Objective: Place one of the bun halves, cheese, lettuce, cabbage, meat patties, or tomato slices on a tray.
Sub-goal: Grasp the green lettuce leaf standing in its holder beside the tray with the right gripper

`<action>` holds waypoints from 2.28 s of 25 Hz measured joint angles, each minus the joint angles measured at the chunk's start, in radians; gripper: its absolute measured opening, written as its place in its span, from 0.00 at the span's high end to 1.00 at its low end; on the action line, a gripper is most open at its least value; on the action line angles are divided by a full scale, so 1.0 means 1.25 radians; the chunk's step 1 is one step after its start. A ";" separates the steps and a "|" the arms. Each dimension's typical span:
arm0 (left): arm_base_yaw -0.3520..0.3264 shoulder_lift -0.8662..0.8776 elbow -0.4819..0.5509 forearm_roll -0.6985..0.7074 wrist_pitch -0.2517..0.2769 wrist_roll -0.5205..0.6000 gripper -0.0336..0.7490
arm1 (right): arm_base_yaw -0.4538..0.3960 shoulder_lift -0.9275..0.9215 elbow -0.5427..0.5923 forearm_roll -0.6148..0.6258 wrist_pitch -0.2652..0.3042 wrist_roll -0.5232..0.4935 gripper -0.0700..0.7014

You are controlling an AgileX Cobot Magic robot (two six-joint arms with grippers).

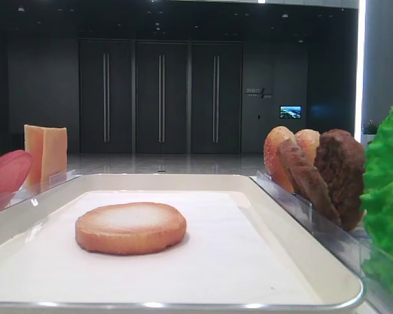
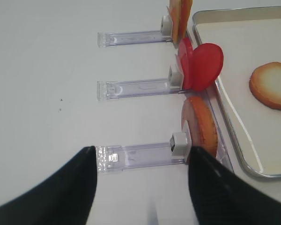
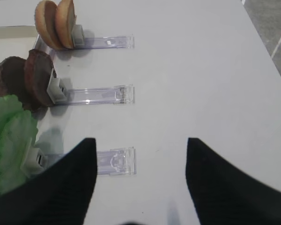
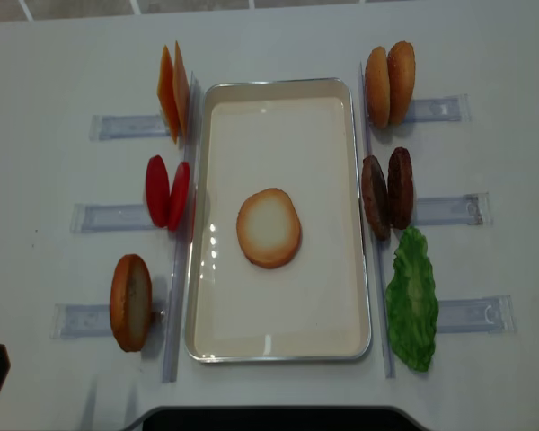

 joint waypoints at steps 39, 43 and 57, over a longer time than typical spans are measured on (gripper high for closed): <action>0.000 0.000 0.000 0.000 0.000 0.000 0.36 | 0.000 0.813 -0.273 -0.038 0.038 0.051 0.39; 0.000 0.000 0.000 0.000 0.000 0.000 0.36 | 0.002 0.896 -0.345 0.010 0.059 0.037 0.39; 0.000 0.000 0.000 0.000 0.000 0.000 0.36 | 0.462 1.005 -0.350 -0.002 0.053 0.390 0.39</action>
